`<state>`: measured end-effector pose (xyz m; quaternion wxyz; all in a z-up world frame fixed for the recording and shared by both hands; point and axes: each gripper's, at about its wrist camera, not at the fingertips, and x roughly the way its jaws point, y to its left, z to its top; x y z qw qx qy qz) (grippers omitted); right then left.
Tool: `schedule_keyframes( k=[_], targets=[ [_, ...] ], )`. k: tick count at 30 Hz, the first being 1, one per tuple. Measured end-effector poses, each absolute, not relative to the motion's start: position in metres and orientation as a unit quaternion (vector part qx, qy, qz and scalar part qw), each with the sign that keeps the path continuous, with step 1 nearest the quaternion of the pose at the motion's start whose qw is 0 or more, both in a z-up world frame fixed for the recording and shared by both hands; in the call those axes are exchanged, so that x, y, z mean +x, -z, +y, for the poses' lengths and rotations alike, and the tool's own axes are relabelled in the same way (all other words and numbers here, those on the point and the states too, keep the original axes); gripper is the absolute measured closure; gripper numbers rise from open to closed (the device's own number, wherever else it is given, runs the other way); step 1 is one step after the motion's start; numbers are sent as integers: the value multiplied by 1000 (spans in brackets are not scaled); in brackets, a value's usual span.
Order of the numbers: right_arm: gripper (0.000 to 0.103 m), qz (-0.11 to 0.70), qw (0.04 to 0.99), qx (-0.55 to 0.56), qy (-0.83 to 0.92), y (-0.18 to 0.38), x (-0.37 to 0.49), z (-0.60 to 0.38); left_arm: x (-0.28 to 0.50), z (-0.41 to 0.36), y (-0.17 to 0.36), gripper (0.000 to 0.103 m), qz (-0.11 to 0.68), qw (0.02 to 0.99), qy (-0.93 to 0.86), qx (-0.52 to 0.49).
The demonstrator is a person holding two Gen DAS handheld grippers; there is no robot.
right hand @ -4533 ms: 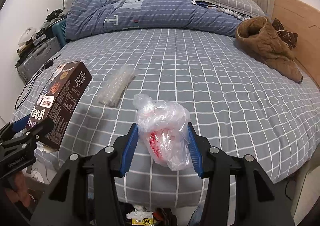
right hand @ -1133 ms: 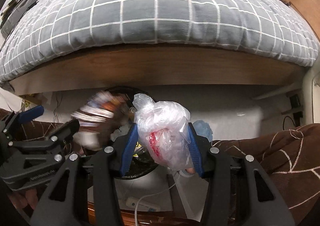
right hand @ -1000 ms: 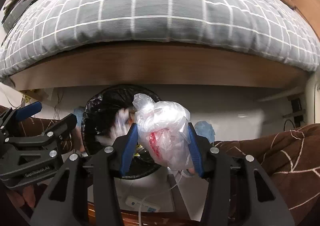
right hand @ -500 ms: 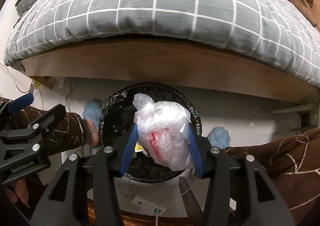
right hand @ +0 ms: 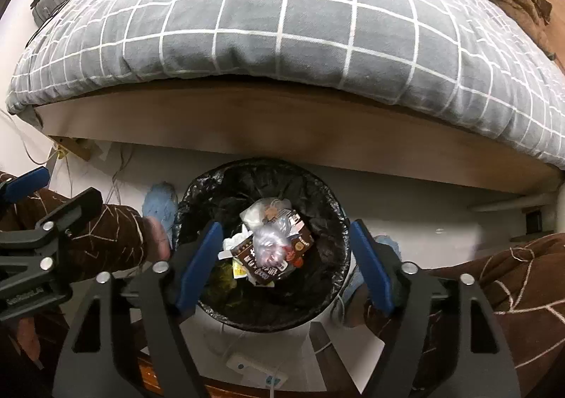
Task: Collect trash
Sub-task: 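Move the left tool back to the clear bubble-wrap sleeve on the bed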
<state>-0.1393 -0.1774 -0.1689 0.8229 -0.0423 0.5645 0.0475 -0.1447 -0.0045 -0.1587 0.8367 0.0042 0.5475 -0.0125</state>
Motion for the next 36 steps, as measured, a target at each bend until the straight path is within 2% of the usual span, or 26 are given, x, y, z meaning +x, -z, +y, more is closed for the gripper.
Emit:
schedule_keyframes(
  k=[4,9,11,24,36],
  targets=[
    [25,555,830,-43,-38,161,-140,-181,-145,-9,153,6,543,840,16,7],
    [10,527,849,-38,-22,140,-141,-194,-144,-11,137,6,529,848,20,3],
    [8,509,860,-38,-14,129,-143,-196,-143,-12,128,6,520,854,22,-1],
    [8,424,905,-37,16,52,-130,-226,-117,-14,67,6,465,885,18,4],
    [8,363,931,-39,24,12,-66,-253,-30,-36,22,6,416,909,28,3]
  ],
)
